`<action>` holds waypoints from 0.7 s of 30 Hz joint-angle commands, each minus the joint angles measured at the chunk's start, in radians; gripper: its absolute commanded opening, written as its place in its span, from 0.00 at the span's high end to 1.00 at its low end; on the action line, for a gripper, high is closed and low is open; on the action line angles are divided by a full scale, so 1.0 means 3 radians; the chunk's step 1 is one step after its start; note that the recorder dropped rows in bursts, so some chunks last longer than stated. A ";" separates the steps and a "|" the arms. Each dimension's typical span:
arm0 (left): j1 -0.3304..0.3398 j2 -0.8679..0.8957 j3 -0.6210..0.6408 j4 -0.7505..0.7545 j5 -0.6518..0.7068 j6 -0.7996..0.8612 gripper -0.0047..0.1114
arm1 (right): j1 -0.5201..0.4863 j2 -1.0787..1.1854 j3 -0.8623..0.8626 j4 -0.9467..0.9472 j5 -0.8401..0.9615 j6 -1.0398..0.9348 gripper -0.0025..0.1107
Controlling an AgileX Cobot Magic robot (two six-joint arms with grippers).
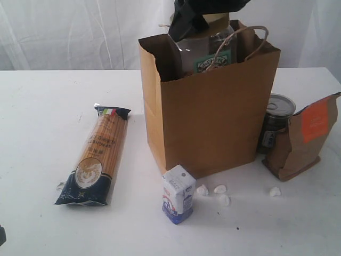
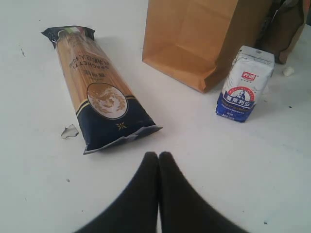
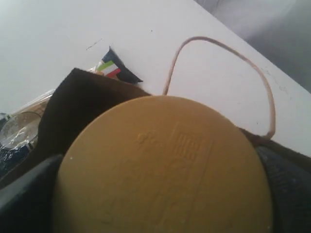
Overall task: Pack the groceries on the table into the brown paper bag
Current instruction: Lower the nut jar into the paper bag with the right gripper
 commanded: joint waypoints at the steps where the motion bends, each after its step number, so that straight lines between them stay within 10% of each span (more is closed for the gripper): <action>1: -0.0012 -0.0019 0.0013 0.0002 0.0004 -0.0019 0.96 | 0.0000 -0.0033 -0.0031 0.0009 0.0189 0.0032 0.65; 6: -0.0012 -0.0019 0.0013 0.0002 0.0004 -0.0019 0.96 | 0.0000 -0.0040 -0.0031 0.0016 0.0364 0.0157 0.30; 15: -0.0012 -0.0019 0.0013 0.0002 0.0004 -0.0019 0.96 | 0.0000 -0.0131 -0.0031 0.0036 0.0401 0.0256 0.25; 21: -0.0012 -0.0019 0.0013 0.0002 0.0004 -0.0019 0.96 | 0.0000 -0.0152 -0.0031 0.0011 0.0242 0.0420 0.05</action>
